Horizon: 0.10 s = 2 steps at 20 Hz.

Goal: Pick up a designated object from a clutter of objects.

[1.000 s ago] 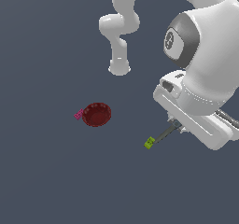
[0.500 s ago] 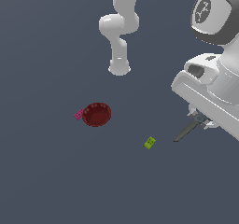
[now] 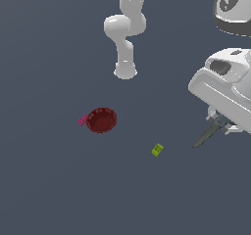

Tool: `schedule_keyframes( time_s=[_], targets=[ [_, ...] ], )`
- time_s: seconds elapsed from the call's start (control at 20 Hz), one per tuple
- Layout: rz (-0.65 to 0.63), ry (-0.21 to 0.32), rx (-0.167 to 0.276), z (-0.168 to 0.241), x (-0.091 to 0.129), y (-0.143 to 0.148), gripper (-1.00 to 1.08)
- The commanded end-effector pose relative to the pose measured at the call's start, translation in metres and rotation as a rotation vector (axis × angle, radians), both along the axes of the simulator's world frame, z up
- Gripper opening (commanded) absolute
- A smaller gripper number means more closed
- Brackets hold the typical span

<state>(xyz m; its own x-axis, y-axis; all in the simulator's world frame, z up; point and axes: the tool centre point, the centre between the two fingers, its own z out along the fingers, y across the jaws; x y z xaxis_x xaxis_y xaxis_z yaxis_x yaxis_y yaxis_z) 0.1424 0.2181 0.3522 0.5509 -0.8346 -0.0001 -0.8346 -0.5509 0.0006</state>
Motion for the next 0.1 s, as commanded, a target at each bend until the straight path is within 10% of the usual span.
schedule_keyframes(
  time_s=[0.0,0.05],
  targets=[
    [0.0,-0.001,0.0,0.002,0.0006,0.0009,-1.0],
    [0.0,-0.001,0.0,0.0021,0.0007,0.0009,-1.0]
  ],
)
